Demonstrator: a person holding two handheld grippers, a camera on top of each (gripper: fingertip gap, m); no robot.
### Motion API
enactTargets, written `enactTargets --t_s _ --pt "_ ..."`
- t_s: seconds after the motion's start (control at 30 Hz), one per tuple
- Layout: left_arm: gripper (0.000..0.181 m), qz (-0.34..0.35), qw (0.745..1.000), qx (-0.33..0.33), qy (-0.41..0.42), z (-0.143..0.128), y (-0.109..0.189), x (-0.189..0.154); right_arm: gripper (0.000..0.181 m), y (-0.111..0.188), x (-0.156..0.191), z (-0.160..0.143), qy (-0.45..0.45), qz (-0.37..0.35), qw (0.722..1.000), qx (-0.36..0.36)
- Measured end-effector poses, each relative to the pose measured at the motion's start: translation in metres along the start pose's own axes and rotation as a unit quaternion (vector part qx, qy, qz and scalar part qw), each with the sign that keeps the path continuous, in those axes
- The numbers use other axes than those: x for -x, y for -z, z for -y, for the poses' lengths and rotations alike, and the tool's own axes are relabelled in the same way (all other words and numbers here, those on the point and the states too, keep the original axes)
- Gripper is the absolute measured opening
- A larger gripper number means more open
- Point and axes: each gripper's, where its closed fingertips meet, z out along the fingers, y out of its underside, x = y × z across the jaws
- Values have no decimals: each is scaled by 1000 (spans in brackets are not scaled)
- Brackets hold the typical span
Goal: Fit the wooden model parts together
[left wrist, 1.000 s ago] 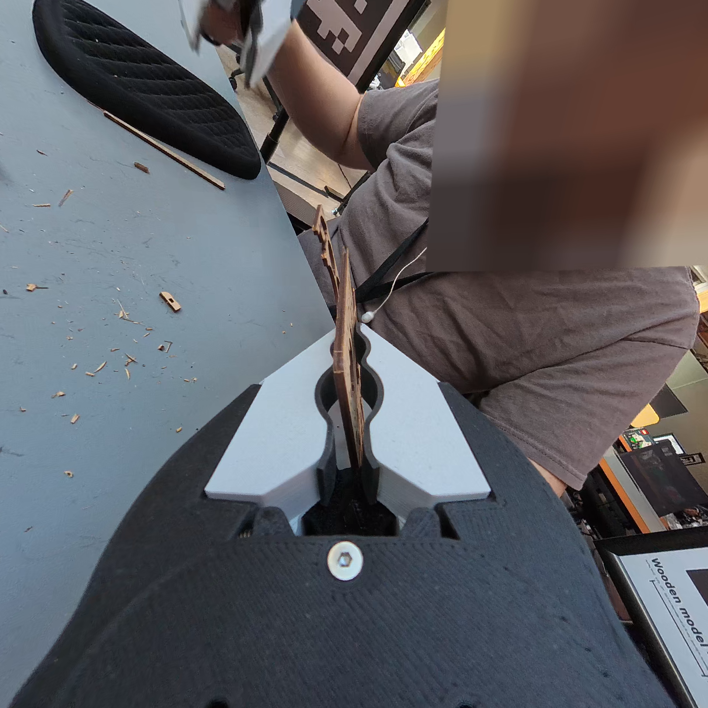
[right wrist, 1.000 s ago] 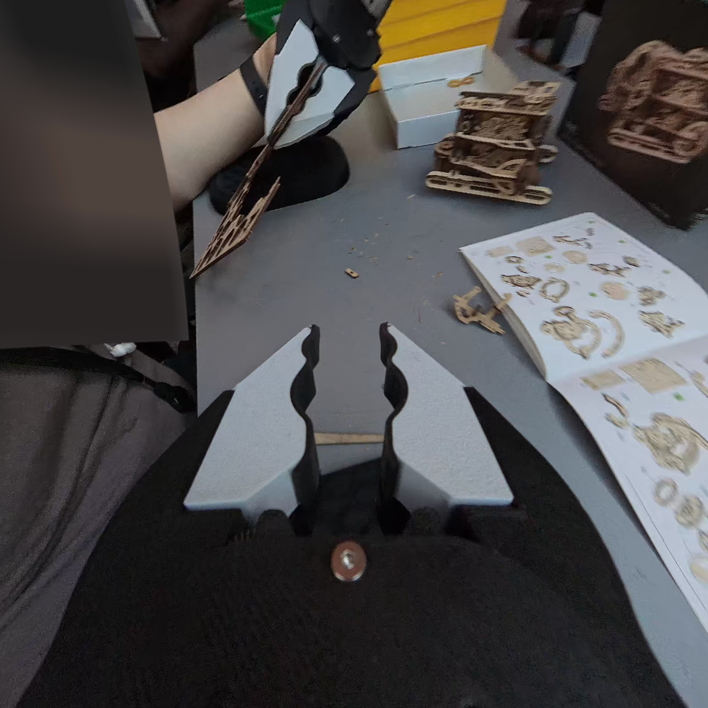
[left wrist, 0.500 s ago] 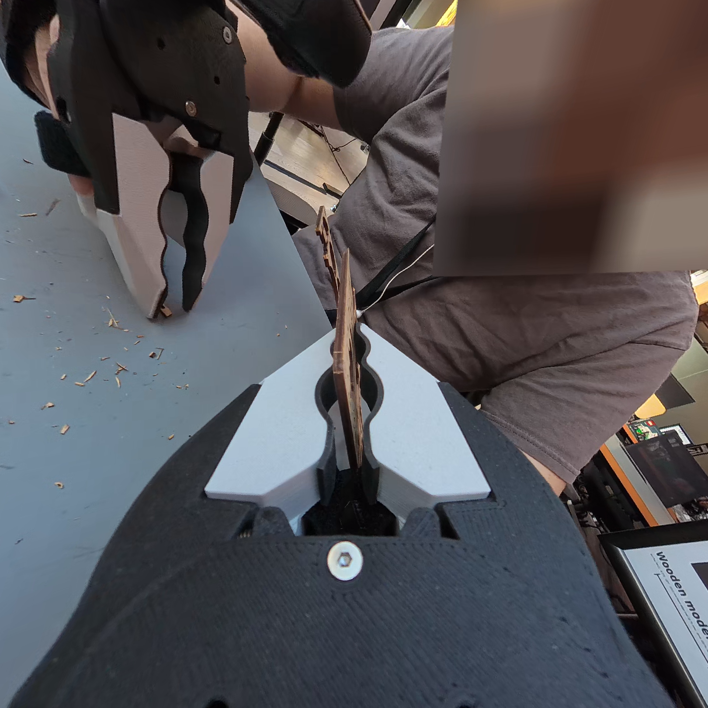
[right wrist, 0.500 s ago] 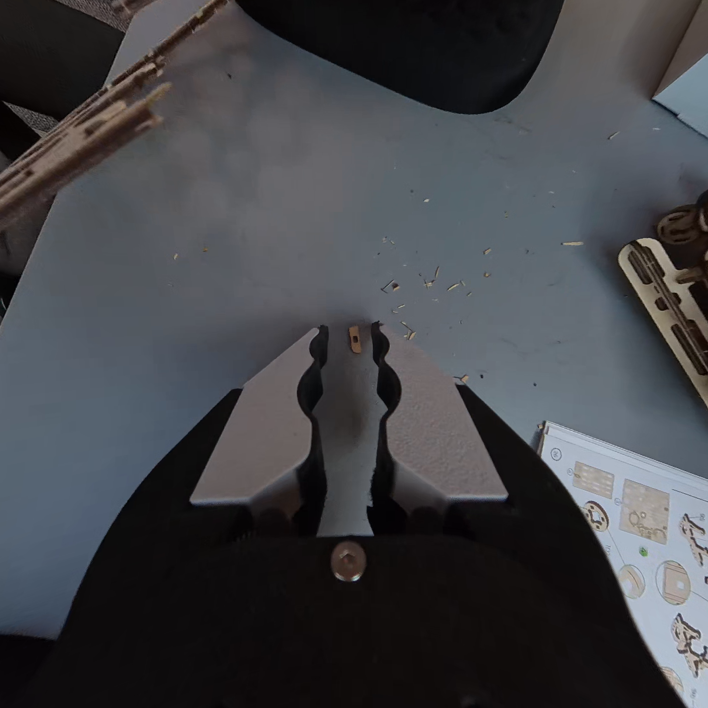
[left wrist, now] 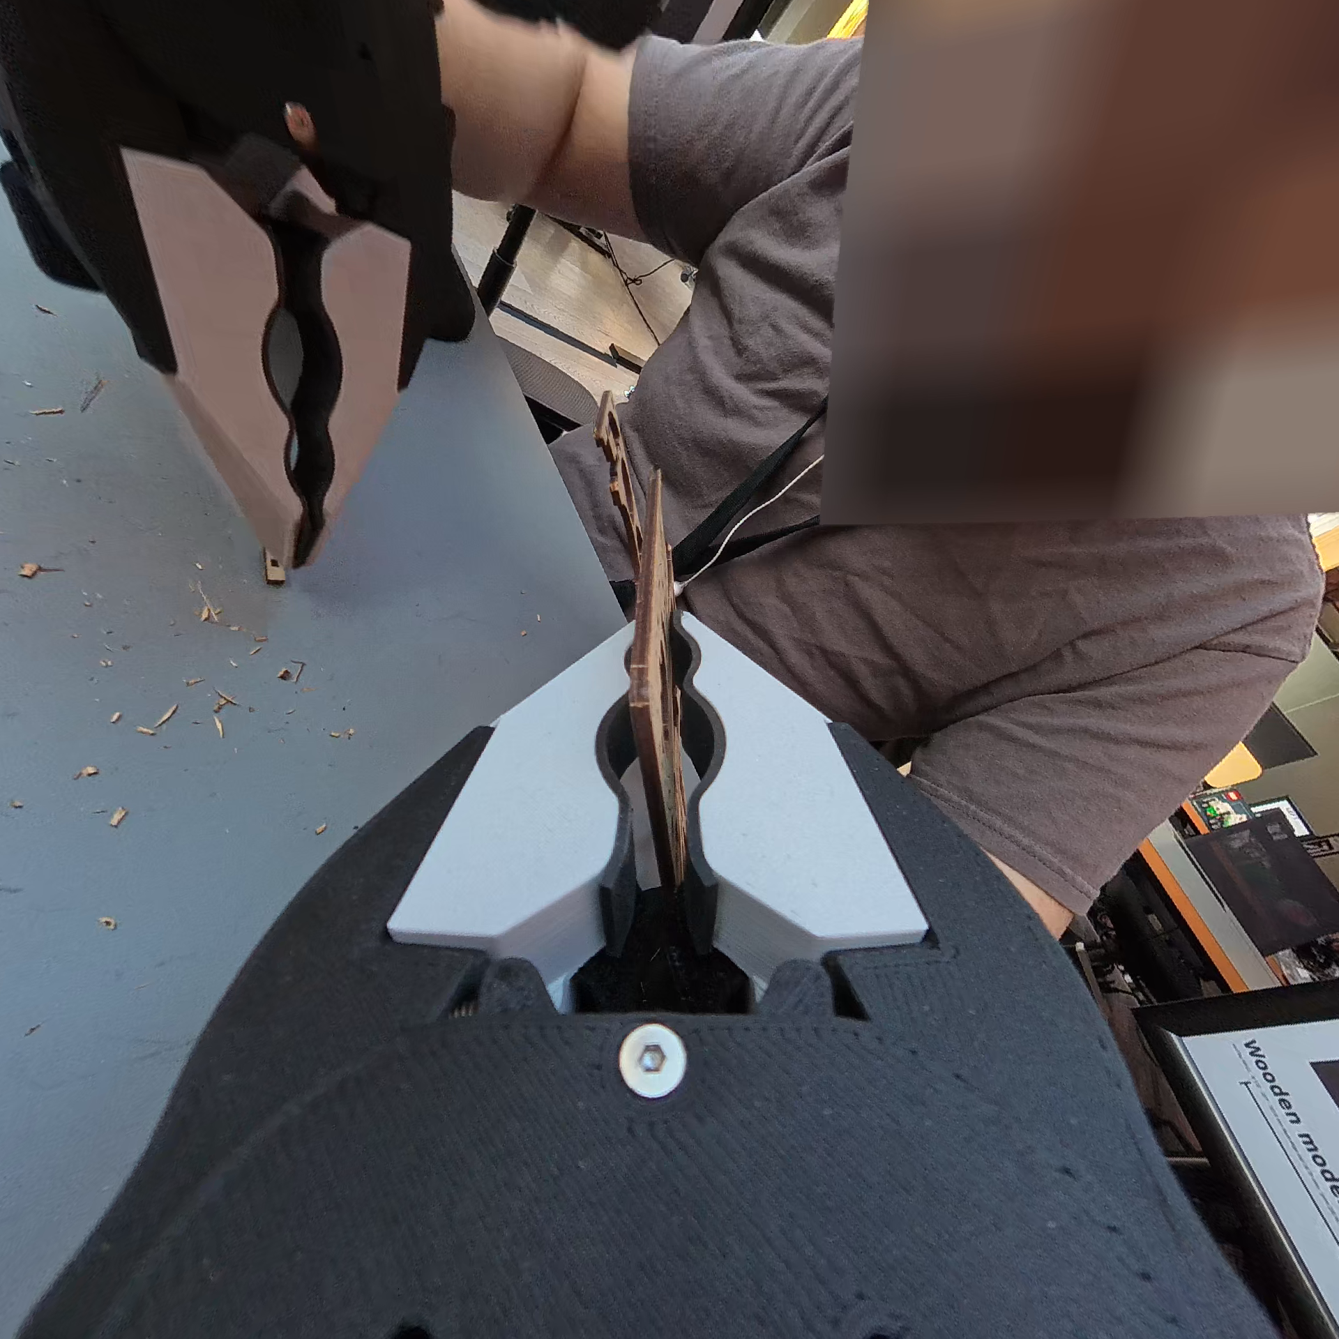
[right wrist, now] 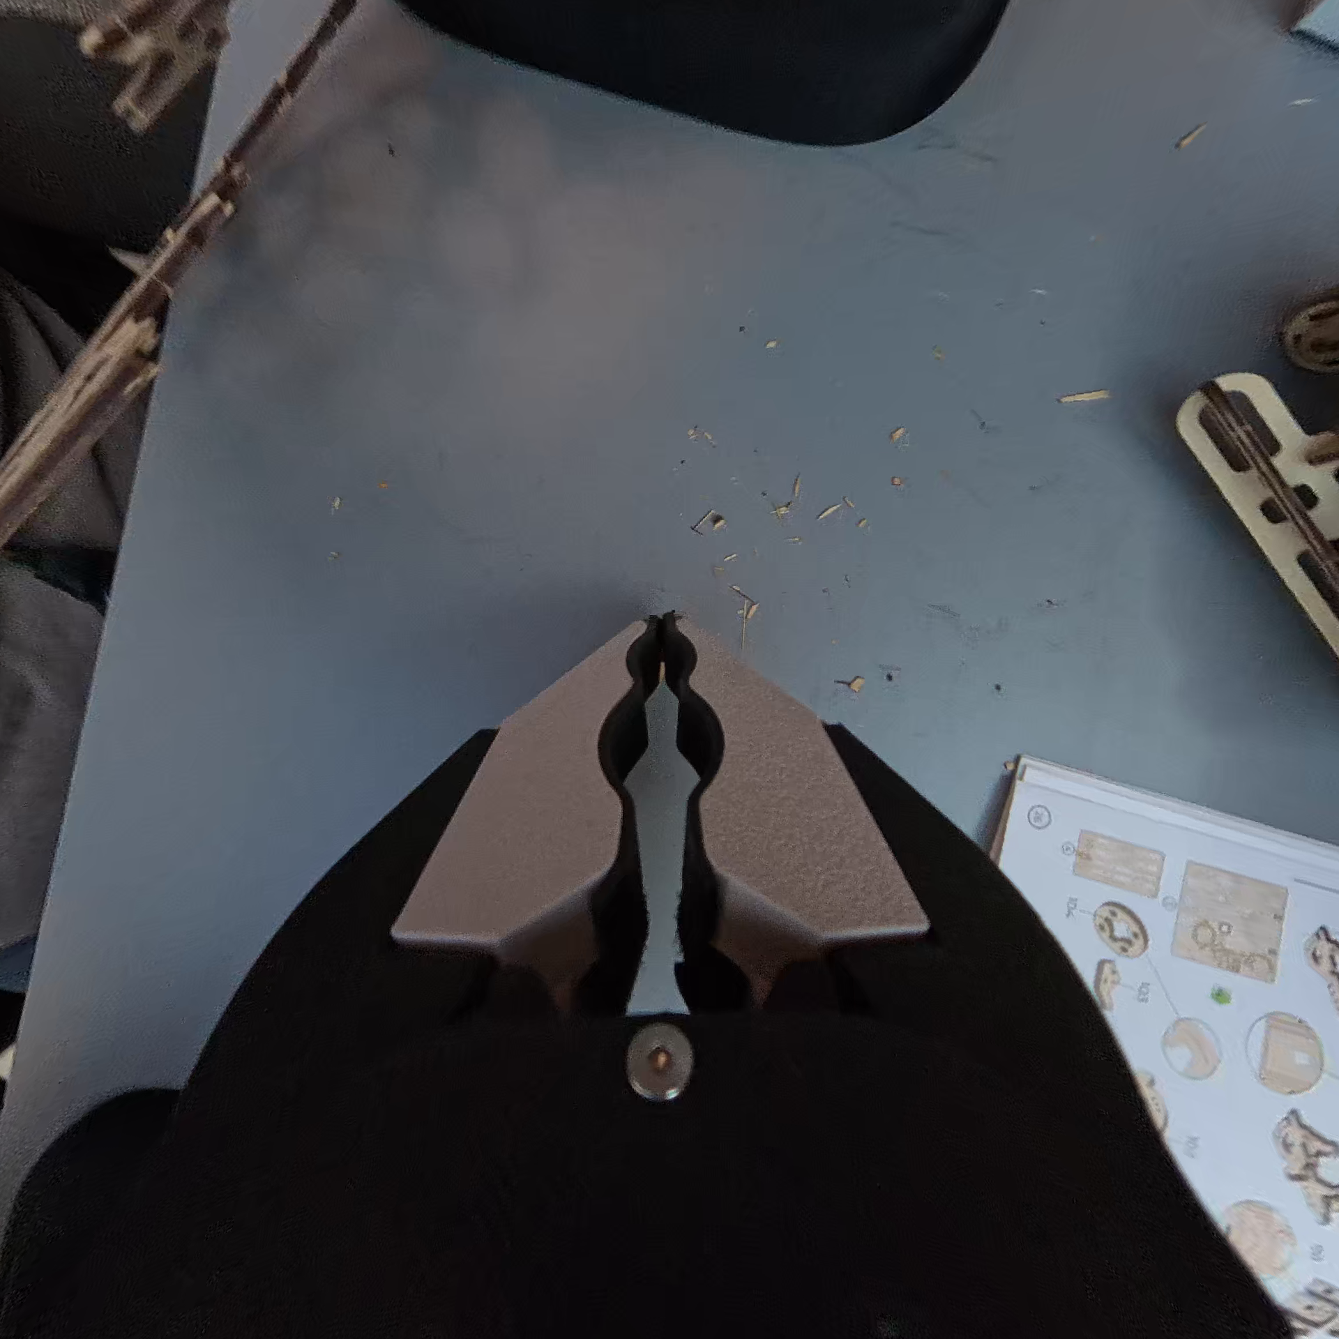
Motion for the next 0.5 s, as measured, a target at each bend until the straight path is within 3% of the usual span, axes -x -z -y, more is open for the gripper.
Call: enactTargets --t_s 0.03,0.13,0.2,0.23,0.27,0.37,0.5 --pt "0 0 1000 0 -1 0 0 0 0 9 0 3 -29 -1 999 -38" --pt "0 1 1000 1 -1 0 0 0 0 33 -5 5 -127 8 984 -127" --pt "0 1 1000 2 2 0 -1 1 3 37 -11 2 -171 6 974 -145" --pt "0 2 1000 3 3 -1 -1 1 17 34 -12 -1 -180 -3 975 -131" --pt "0 3 1000 4 4 -1 -2 2 21 29 -11 -5 -173 -15 979 -104" --pt "0 3 1000 5 4 -1 -2 2 18 12 -12 -11 -121 -76 989 -22" --pt "0 3 1000 4 2 -1 -1 1 10 0 -6 -5 -104 -64 992 42"
